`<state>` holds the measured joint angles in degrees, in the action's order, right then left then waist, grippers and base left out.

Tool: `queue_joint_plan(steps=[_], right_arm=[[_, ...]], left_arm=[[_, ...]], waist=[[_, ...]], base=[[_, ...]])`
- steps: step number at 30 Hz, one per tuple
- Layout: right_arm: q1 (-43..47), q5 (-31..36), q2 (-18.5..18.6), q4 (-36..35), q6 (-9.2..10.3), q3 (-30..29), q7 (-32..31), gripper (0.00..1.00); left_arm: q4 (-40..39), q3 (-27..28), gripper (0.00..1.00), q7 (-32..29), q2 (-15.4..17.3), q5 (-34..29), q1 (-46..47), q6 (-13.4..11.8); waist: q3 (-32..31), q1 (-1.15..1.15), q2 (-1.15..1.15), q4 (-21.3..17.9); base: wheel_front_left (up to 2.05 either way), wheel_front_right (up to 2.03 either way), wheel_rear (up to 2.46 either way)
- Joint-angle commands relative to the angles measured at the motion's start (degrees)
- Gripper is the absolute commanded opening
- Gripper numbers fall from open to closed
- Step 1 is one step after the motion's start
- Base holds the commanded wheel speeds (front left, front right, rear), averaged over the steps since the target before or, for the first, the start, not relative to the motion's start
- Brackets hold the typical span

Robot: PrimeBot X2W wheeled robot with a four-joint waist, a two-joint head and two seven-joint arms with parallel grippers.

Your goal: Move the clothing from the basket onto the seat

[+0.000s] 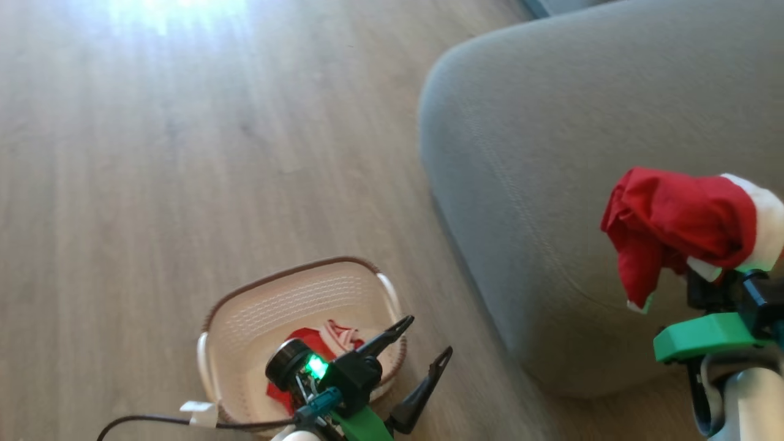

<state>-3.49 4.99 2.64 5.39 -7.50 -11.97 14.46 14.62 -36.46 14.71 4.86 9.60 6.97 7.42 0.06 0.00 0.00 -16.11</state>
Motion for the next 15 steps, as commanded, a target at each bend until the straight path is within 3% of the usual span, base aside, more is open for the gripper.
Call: queue_joint_plan(steps=[1,6,15], right_arm=[[-3.11,-0.13,0.24,-2.54,0.01,0.99,0.54,0.00],[-3.44,-0.84,0.24,-3.31,0.01,1.10,0.54,0.00],[-0.71,-3.78,0.24,-6.63,0.01,-4.23,0.54,0.00]], left_arm=[[-2.22,1.54,1.00,0.29,-0.12,-0.13,2.83,0.06],[-3.06,1.07,1.00,0.29,0.56,-0.33,3.27,0.06],[-2.81,-3.94,1.00,0.29,2.04,0.66,6.87,0.06]], waist=[[1.53,0.00,0.00,-4.00],[2.97,0.00,0.00,-9.81],[6.27,0.00,0.00,-13.83]], base=[[0.00,0.00,0.00],[0.00,0.00,0.00],[0.00,0.00,0.00]])
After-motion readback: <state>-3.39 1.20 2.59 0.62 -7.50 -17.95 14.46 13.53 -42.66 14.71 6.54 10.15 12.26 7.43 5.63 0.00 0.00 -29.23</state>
